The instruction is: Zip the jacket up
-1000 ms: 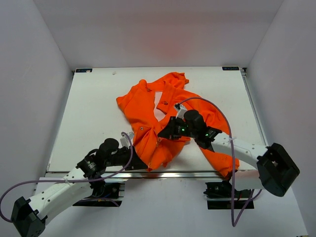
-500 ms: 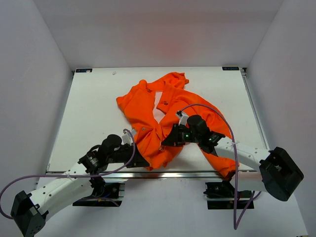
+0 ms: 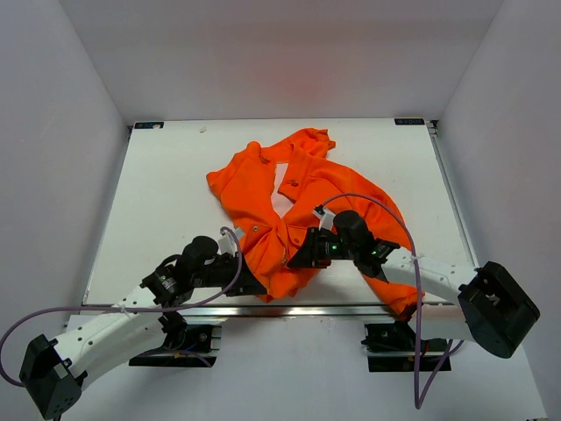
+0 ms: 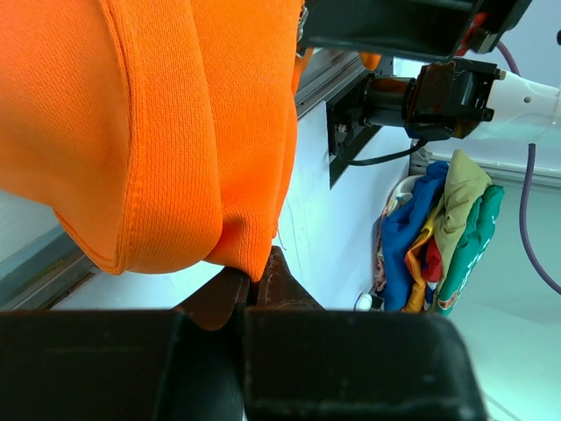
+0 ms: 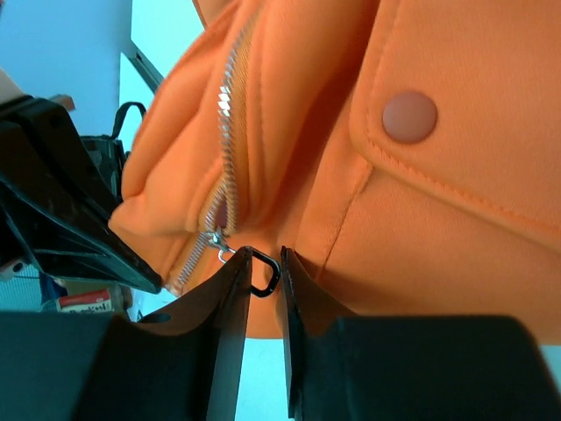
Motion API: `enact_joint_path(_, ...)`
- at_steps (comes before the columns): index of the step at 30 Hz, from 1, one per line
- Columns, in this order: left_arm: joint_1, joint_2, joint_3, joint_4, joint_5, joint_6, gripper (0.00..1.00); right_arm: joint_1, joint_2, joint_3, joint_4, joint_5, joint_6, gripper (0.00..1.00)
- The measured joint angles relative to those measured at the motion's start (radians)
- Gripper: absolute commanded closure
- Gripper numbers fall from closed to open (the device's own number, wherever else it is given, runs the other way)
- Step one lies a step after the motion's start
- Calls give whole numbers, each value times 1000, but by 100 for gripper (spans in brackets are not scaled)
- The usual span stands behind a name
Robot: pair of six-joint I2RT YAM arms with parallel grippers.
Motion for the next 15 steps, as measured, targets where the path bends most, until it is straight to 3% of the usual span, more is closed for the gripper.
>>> enact_joint_path(8,0,11,2,0,0,1,100,0,-4,-8,21,-16,1,78)
enact_joint_path(15,0,14,6,0,0,5,100,0,-2,-9,60,-55,-3,72)
